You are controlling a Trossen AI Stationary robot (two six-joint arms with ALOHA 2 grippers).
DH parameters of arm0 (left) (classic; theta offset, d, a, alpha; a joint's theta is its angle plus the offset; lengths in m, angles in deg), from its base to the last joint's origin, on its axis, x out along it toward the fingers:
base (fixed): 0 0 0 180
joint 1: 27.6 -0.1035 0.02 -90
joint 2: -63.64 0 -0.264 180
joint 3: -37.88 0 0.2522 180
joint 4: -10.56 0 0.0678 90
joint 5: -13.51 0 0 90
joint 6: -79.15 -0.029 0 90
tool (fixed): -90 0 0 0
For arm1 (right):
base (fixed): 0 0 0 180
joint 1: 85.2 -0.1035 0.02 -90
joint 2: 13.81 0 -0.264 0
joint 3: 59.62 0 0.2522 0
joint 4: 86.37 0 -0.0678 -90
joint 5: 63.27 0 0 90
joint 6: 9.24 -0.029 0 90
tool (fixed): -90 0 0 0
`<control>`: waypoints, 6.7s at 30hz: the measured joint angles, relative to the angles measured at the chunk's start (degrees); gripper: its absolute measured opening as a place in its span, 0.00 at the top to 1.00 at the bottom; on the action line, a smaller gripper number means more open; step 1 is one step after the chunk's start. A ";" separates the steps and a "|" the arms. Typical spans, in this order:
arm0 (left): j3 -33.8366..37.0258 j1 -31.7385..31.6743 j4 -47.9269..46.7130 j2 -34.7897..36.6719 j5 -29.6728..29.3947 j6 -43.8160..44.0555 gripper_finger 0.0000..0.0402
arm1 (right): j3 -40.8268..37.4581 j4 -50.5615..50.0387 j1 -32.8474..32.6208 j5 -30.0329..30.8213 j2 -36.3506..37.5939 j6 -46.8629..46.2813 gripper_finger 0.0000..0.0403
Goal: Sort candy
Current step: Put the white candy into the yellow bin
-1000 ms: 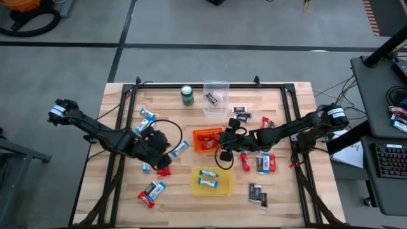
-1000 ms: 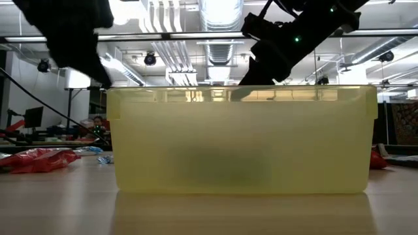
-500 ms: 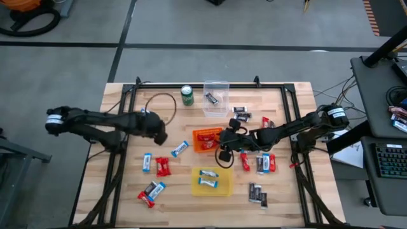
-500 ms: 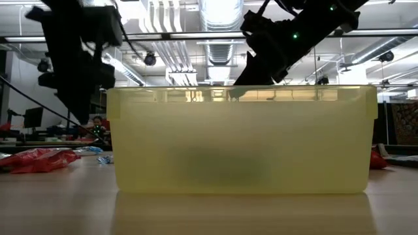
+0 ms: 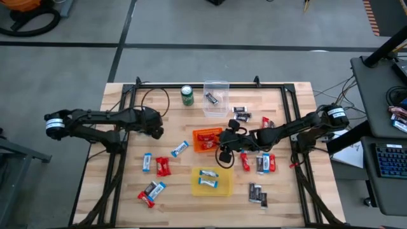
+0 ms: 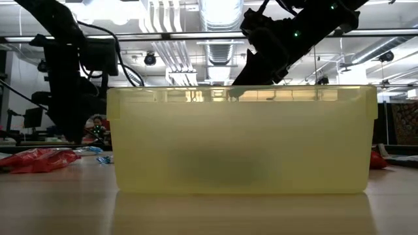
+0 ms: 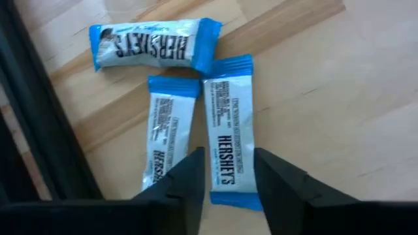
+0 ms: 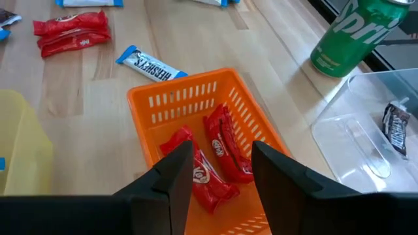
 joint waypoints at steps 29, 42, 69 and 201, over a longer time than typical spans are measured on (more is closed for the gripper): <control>9.54 0.02 15.16 0.33 -5.21 2.56 0.95 | 0.00 -0.03 -0.42 -1.73 -0.01 -2.18 0.66; 7.60 10.13 24.70 9.37 -4.39 -2.89 1.00 | 0.00 -0.01 -0.42 -1.81 -0.01 -0.49 0.66; 7.23 38.40 86.86 -8.97 0.88 -26.26 1.00 | -0.02 24.55 -2.81 -18.25 -0.03 15.84 0.55; 15.91 36.81 71.39 -22.52 -11.61 -8.28 0.85 | -0.07 3.33 -3.76 -25.09 2.48 2.79 0.56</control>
